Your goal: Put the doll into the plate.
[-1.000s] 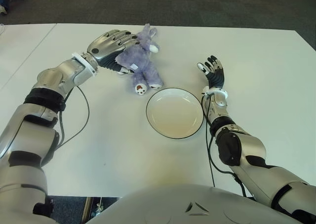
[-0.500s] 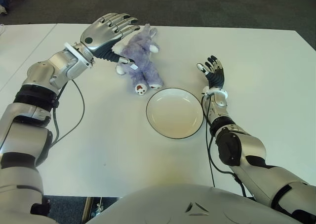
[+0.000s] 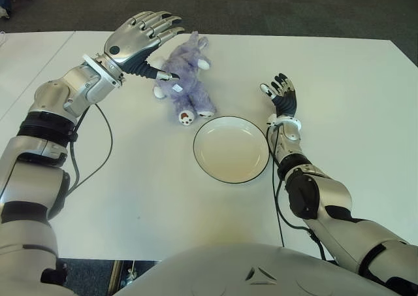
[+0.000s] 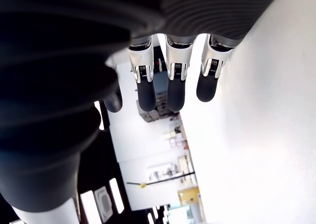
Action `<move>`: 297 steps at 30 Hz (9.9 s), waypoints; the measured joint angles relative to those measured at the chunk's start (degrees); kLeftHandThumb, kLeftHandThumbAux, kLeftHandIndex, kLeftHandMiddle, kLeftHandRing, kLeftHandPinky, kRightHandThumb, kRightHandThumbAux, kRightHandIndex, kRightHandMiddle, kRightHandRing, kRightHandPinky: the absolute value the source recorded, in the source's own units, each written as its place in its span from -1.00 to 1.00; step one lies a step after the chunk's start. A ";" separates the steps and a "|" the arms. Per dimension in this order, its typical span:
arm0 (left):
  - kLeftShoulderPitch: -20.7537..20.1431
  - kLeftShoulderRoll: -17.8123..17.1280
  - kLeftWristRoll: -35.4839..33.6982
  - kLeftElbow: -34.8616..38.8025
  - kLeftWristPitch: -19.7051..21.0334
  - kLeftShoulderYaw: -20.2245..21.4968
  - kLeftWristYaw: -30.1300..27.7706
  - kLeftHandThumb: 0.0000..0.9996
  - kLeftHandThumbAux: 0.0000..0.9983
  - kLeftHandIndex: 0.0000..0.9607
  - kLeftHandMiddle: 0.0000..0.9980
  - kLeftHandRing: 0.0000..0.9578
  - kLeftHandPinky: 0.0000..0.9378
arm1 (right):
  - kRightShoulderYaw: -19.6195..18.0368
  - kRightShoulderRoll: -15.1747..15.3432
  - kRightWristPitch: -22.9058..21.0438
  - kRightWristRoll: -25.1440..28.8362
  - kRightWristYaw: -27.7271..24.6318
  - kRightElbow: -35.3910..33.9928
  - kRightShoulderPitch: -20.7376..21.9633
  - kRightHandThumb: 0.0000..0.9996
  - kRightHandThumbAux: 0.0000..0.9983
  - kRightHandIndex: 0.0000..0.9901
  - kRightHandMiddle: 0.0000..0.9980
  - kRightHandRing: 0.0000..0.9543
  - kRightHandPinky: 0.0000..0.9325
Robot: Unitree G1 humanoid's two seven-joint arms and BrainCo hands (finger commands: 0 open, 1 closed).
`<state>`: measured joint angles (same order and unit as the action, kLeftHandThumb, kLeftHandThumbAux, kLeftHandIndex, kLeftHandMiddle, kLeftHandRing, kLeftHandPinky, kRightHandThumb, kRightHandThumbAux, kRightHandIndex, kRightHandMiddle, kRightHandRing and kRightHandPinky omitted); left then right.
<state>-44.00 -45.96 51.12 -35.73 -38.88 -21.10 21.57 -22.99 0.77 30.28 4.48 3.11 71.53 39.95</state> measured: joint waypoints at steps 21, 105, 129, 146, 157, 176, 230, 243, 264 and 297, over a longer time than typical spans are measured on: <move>-5.50 11.82 1.65 -18.47 2.78 -8.10 -3.01 -0.93 -0.44 -1.00 -1.00 -1.00 -1.00 | 0.03 -0.05 0.00 -0.01 0.00 0.01 0.10 -1.00 0.64 -0.72 -0.71 -0.76 -0.75; -15.80 22.72 7.72 -36.46 37.20 -31.75 -25.80 0.44 0.37 -0.11 -0.53 -0.45 -0.32 | -2.85 -0.47 -0.30 1.75 -3.07 0.18 0.15 -1.00 0.75 -0.60 -0.60 -0.64 -0.65; -16.57 17.81 3.75 -35.05 24.09 -27.11 -30.07 0.48 0.37 -0.10 -0.37 -0.44 -0.42 | -3.18 -0.41 -0.32 2.53 -3.34 0.18 0.18 -1.00 0.75 -0.60 -0.61 -0.63 -0.62; -13.29 14.83 3.92 -35.04 13.73 -27.04 -11.20 0.91 0.29 -0.02 -0.04 -0.05 0.12 | -3.56 -0.29 -0.32 2.68 -3.47 0.18 0.20 -1.00 0.76 -0.57 -0.57 -0.59 -0.59; -13.04 14.87 3.41 -34.47 10.62 -26.39 -8.58 1.00 0.32 -0.18 -0.03 0.00 0.00 | -3.57 -0.29 -0.32 2.68 -3.50 0.18 0.22 -1.00 0.77 -0.57 -0.56 -0.59 -0.60; -7.34 10.34 1.17 -17.64 1.27 -22.93 -10.56 1.00 0.31 -0.20 0.01 0.08 -0.02 | -3.55 -0.27 -0.32 2.67 -3.46 0.18 0.35 -1.00 0.77 -0.56 -0.55 -0.58 -0.60; 0.38 -1.62 4.85 6.24 0.58 -12.54 -13.97 -0.67 -0.36 -1.00 -1.00 -1.00 -1.00 | -2.89 -0.74 7.50 2.53 -1.93 1.08 0.39 -1.00 0.63 -0.60 -0.54 -0.59 -0.61; 0.74 -8.48 4.83 10.15 6.10 0.03 0.67 -0.65 -0.47 -1.00 -1.00 -1.00 -1.00 | -2.87 -0.75 7.52 2.53 -1.97 1.12 0.38 -1.00 0.71 -0.58 -0.56 -0.60 -0.61; 17.92 -14.66 -8.54 19.93 13.00 15.26 -9.32 -0.74 -0.52 -1.00 -1.00 -1.00 -1.00 | -3.03 -0.79 7.56 2.58 -1.89 1.13 0.34 -1.00 0.74 -0.55 -0.56 -0.58 -0.59; 14.06 -1.17 -9.40 5.12 15.66 6.77 -19.98 -0.62 -0.61 -1.00 -1.00 -1.00 -1.00 | -3.22 -0.80 7.56 2.67 -2.05 1.13 0.39 -1.00 0.70 -0.60 -0.60 -0.61 -0.60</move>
<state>-29.94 -47.14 41.73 -30.61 -23.21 -14.32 1.60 -26.22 -0.03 37.83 7.16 1.06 72.66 40.34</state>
